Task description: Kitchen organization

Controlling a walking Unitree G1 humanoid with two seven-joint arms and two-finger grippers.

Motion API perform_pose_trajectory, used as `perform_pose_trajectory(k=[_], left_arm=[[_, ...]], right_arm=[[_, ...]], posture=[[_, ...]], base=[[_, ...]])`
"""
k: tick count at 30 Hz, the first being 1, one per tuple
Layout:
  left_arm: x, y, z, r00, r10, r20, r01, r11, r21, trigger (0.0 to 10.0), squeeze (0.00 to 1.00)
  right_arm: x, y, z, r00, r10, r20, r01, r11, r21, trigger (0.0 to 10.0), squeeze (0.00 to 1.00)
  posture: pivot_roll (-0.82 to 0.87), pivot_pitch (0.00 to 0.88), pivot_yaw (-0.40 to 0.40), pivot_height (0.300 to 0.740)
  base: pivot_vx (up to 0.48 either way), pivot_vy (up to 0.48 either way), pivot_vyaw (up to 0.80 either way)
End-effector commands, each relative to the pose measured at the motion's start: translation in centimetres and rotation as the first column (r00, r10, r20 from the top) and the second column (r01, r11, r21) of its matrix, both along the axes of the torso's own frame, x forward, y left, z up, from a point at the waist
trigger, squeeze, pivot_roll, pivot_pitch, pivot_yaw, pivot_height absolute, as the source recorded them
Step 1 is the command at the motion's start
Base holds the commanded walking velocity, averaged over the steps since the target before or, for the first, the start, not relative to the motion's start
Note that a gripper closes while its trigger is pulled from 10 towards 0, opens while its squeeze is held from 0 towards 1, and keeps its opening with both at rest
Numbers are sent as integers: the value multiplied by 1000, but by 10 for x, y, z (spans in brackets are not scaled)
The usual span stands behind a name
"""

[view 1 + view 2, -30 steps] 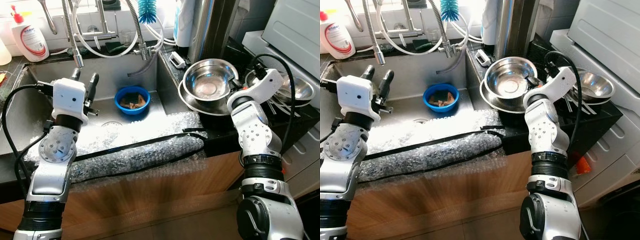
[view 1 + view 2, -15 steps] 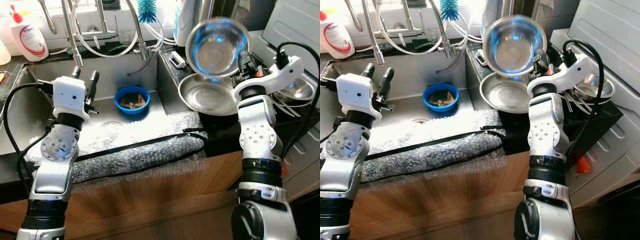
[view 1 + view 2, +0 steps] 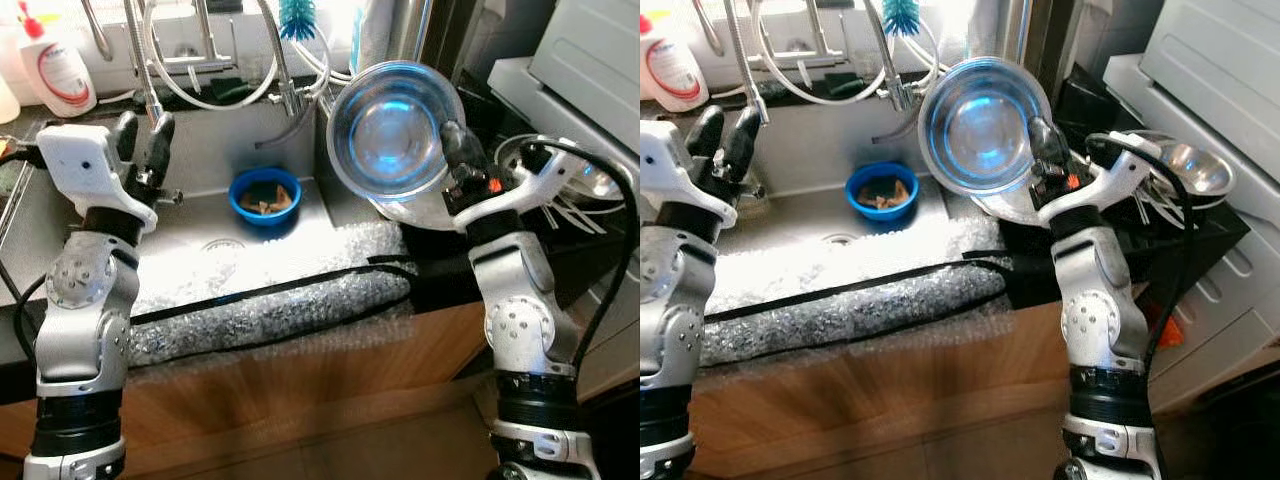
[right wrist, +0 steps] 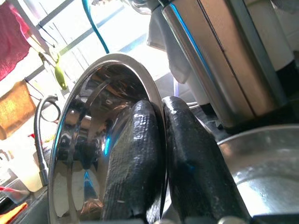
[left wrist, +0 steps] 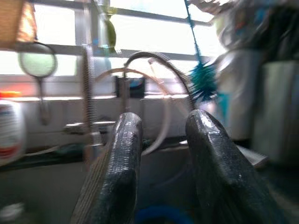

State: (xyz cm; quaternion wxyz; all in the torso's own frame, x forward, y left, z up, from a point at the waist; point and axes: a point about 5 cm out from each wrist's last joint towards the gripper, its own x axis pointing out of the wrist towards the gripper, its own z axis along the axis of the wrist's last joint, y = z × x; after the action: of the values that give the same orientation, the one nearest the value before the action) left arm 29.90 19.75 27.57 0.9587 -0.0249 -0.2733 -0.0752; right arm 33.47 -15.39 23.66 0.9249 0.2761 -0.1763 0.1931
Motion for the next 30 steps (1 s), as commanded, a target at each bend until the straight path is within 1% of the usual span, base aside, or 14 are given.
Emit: perform_pose_trajectory(k=[1,3,4,5,6,9,10,14,18,23,24,27,28,30], left_arm=[[-4,-9,9,995,-97,16,97,995,-22,10000,0],[-7,-20,9,980,-197,-4,197,980,-24,10000,0],[-7,-20,9,980,-197,-4,197,980,-24,10000,0],[-9,-25,8,971,-238,-21,237,971,-7,10000,0],[-9,-27,7,967,-253,-28,253,967,-5,10000,0],[-15,-40,2,932,-356,-66,357,934,4,10000,0],[-17,-47,-1,912,-401,-88,403,915,5,10000,0],[-19,-53,-7,892,-435,-123,439,898,4,10000,0],[-20,-57,-11,886,-440,-146,447,894,18,10000,0],[-20,-59,-12,880,-451,-149,455,890,-5,10000,0],[-20,-60,-12,881,-451,-146,454,891,-13,10000,1000],[-20,-60,-13,883,-446,-147,450,893,-6,10000,1000],[-21,-62,-14,882,-446,-153,452,892,7,10000,0],[-21,-64,-16,881,-443,-165,453,891,26,10000,0]], right_arm=[[-5,5,8,999,17,41,-17,1000,-9,10000,0],[-6,9,8,999,25,47,-25,1000,-13,10000,0],[-6,9,8,999,25,47,-25,1000,-13,10000,0],[-6,11,8,998,31,51,-30,999,-19,10000,0],[-7,11,8,998,33,52,-32,999,-21,10000,0],[-8,16,9,996,65,66,-63,998,-27,10000,0],[-10,19,9,993,92,73,-90,995,-29,10000,0],[-13,25,11,986,139,92,-135,990,-46,10000,0],[-17,32,11,978,182,105,-178,983,-50,10000,0],[-19,38,10,972,209,107,-203,977,-60,10000,0],[-20,39,9,971,215,106,-209,976,-62,10000,0],[-19,40,9,971,217,102,-211,975,-64,10000,0],[-19,40,9,971,218,101,-212,975,-67,10000,0],[-19,41,10,970,221,101,-214,974,-72,10000,0]], posture=[[57,90,-20,740],[61,88,-18,740],[61,88,-18,740],[62,85,-19,740],[62,84,-18,740],[62,79,-21,740],[62,77,-23,740],[60,72,-24,740],[61,62,-24,740],[62,59,-26,740],[61,61,-28,740],[64,66,-30,740],[63,73,-31,740],[62,77,-32,740]], base=[[0,0,0],[0,0,0],[0,0,0],[0,0,0],[0,0,0],[0,0,0],[0,0,0],[0,0,0],[0,0,0],[0,0,0],[0,0,0],[0,0,0],[0,0,0],[0,0,0]])
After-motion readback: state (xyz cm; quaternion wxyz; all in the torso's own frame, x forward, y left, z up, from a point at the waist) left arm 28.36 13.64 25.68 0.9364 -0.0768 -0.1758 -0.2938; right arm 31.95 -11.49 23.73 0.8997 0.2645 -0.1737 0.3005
